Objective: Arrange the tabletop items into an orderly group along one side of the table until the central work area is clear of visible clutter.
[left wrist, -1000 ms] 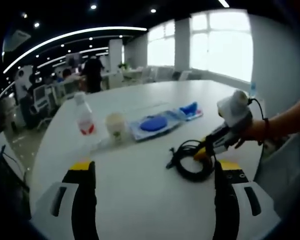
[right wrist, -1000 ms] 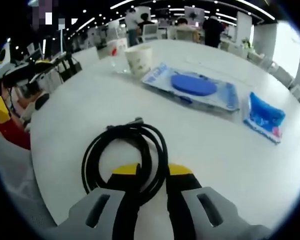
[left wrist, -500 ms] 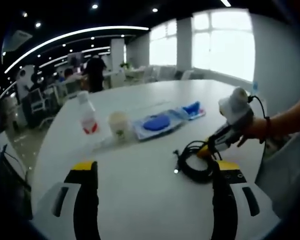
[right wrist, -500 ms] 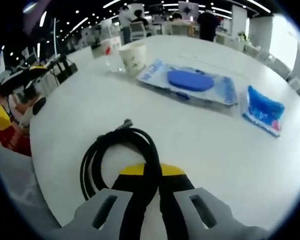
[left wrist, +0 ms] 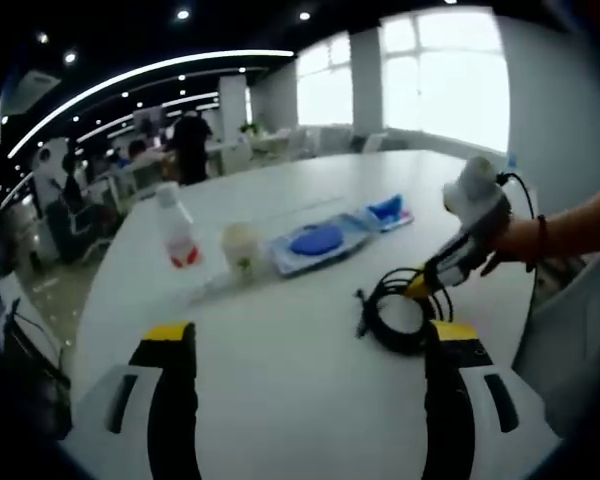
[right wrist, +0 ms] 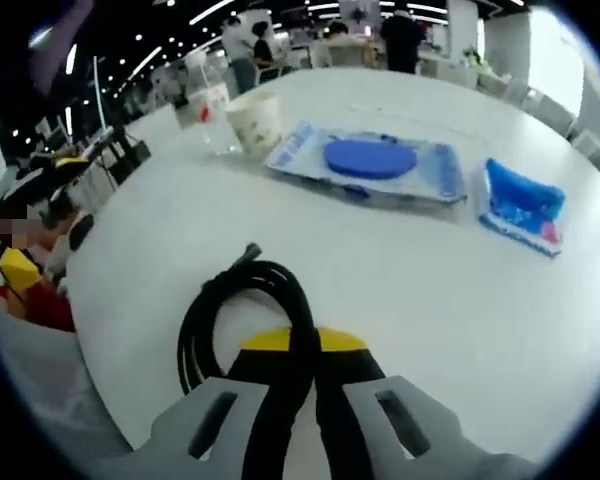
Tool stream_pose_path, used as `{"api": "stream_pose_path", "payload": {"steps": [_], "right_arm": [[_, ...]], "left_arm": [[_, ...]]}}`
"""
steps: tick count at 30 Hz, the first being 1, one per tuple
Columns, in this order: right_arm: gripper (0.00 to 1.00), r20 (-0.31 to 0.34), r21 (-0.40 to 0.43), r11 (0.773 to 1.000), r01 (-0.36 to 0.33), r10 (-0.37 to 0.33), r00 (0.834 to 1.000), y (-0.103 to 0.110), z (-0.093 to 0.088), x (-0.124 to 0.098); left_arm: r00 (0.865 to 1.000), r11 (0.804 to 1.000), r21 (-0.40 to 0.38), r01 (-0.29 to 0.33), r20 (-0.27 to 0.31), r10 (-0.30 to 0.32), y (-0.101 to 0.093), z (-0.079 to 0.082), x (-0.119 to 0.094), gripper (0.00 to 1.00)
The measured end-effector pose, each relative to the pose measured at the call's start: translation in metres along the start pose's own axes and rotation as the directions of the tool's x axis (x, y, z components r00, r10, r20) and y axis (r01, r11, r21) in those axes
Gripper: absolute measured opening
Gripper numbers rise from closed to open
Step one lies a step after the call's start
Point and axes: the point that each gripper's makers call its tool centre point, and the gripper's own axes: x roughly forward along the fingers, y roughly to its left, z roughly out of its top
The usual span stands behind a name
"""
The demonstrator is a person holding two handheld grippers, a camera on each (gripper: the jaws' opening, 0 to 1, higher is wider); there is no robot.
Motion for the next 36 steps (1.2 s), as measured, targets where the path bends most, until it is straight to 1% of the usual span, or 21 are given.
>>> {"api": "stream_pose_path", "payload": {"steps": [2,7,11,17,19,23,25,29,32,36], "right_arm": [[0.03,0.011,0.033,0.999,-0.026,0.026,1.0,0.001,0.002,-0.002],[0.03,0.016,0.017,1.0,-0.016,0.016,1.0,-0.003,0.005,-0.011],[0.03,0.031,0.027,0.999,-0.026,0.025,0.999,-0.004,0.01,-0.022],[0.03,0.052,0.012,1.0,-0.007,0.007,0.999,-0.016,0.021,-0.039],[0.03,0.055,-0.003,1.0,0.003,-0.003,0.998,-0.02,0.023,-0.043],[0.03,0.06,-0.007,1.0,0.019,-0.018,0.998,-0.03,0.027,-0.052],[0.03,0.062,-0.007,1.0,0.023,-0.023,0.998,-0.033,0.028,-0.054],[0.03,0.062,-0.017,0.998,0.056,-0.055,0.997,-0.047,0.032,-0.059],[0.03,0.063,-0.025,0.997,0.071,-0.07,0.996,-0.053,0.034,-0.063],[0.03,0.057,-0.047,0.996,0.071,-0.068,0.996,-0.058,0.037,-0.066]], "left_arm": [[1.0,1.0,0.004,0.001,-0.004,-0.001,-0.001,0.0,0.0,0.9],[1.0,1.0,0.01,-0.001,0.008,0.001,0.0,0.002,-0.001,0.9],[1.0,1.0,0.01,0.0,0.006,0.0,-0.001,0.001,-0.001,0.89],[1.0,1.0,0.015,0.004,0.007,-0.004,-0.003,0.001,-0.002,0.9],[1.0,1.0,0.031,0.005,0.016,-0.005,-0.004,0.004,-0.003,0.9],[1.0,0.999,0.031,0.008,0.019,-0.008,-0.005,0.005,-0.003,0.9],[1.0,0.999,0.031,0.006,0.02,-0.007,-0.004,0.005,-0.003,0.89],[1.0,0.999,0.034,0.015,0.021,-0.016,-0.007,0.005,-0.003,0.89],[1.0,0.999,0.042,0.019,0.011,-0.02,-0.009,0.004,-0.003,0.89],[1.0,0.999,0.042,0.026,0.015,-0.027,-0.01,0.004,-0.003,0.89]]}}
